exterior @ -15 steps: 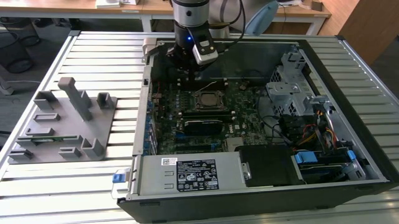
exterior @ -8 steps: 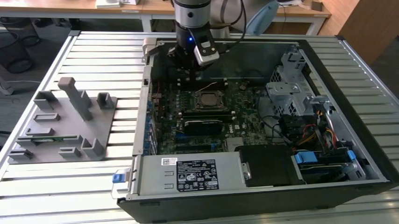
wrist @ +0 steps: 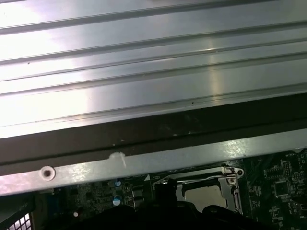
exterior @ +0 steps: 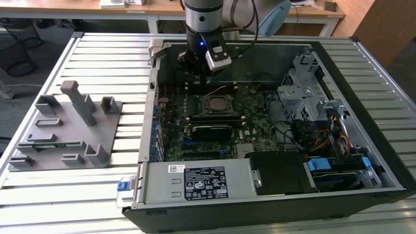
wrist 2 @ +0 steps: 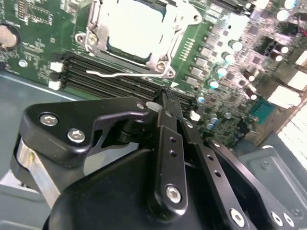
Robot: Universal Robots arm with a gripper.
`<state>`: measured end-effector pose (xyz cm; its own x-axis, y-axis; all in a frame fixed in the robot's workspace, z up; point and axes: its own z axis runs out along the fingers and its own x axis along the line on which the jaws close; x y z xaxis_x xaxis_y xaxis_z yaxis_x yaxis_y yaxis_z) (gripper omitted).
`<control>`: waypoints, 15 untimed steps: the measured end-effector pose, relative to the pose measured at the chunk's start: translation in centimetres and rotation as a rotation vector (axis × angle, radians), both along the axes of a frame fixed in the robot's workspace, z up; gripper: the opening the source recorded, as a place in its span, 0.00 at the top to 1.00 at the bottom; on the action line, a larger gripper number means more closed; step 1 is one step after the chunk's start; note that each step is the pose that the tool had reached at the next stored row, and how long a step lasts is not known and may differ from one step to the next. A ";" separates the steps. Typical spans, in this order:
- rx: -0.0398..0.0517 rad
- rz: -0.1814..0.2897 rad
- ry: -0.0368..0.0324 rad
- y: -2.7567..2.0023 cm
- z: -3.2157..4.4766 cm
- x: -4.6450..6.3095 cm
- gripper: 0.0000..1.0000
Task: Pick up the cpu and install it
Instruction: 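Install the first cpu locking lever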
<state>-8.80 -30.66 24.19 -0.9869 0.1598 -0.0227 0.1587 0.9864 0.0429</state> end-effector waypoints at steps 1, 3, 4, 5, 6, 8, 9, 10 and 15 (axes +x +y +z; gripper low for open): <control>0.0000 0.000 0.0000 -0.01 -0.07 0.3 0.89; 0.0019 0.000 -0.0002 -0.03 -0.16 0.9 0.89; 0.0021 0.000 -0.0001 -0.04 -0.19 1.1 0.89; 0.0022 0.000 -0.0001 -0.04 -0.23 1.3 0.89; 0.0023 0.000 -0.0003 -0.04 -0.26 1.3 0.89; 0.0020 0.001 -0.0002 -0.05 -0.34 1.5 0.89; 0.0019 0.004 -0.0002 -0.05 -0.38 1.5 0.89; 0.0018 0.010 -0.0001 -0.06 -0.41 1.5 0.89; -0.0157 0.021 0.0000 -0.06 -0.55 1.6 0.89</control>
<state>-7.23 -30.72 23.64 -0.9900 0.1387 -0.0250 0.1380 0.9901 0.0274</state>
